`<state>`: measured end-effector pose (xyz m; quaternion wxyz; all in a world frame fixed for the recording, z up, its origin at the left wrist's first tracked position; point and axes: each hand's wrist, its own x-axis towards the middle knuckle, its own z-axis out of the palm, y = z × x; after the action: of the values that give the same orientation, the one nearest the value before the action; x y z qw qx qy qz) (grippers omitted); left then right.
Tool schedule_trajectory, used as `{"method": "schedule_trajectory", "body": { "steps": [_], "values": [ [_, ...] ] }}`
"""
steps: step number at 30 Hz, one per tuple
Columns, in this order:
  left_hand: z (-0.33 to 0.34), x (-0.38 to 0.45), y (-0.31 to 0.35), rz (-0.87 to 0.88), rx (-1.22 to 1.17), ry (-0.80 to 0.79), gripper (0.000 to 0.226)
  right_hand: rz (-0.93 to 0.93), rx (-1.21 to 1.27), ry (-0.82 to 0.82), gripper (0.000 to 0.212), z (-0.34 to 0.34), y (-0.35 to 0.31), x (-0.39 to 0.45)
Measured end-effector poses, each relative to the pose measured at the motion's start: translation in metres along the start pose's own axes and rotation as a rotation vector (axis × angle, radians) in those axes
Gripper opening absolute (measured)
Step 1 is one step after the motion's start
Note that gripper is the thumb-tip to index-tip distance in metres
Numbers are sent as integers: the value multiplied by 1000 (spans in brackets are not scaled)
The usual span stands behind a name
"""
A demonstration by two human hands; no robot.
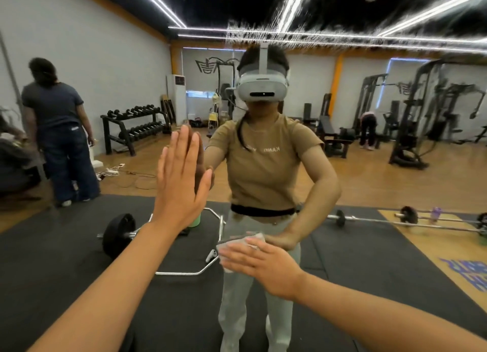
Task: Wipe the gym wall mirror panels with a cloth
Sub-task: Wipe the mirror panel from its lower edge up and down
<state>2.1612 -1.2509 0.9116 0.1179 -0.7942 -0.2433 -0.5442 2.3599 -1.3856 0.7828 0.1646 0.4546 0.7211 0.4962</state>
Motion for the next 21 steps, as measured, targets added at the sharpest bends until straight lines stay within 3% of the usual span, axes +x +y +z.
{"method": "schedule_trajectory", "body": {
  "steps": [3, 7, 11, 16, 21],
  "values": [
    [-2, -1, -3, 26, 16, -17, 69, 68, 8, 103, 72, -19, 35, 20],
    [-5, -1, -5, 59, 3, 0, 66, 434, 163, 398, 68, -69, 105, 62],
    [-8, 0, -8, 85, 9, -8, 67, 724, 217, 552, 60, -105, 151, 98],
    [-14, 0, -17, 145, 8, -41, 66, 822, 299, 600, 66, -94, 122, 109],
    [-14, -2, -21, 185, 12, -41, 65, 637, 212, 433, 60, -36, 15, 75]
  ]
}}
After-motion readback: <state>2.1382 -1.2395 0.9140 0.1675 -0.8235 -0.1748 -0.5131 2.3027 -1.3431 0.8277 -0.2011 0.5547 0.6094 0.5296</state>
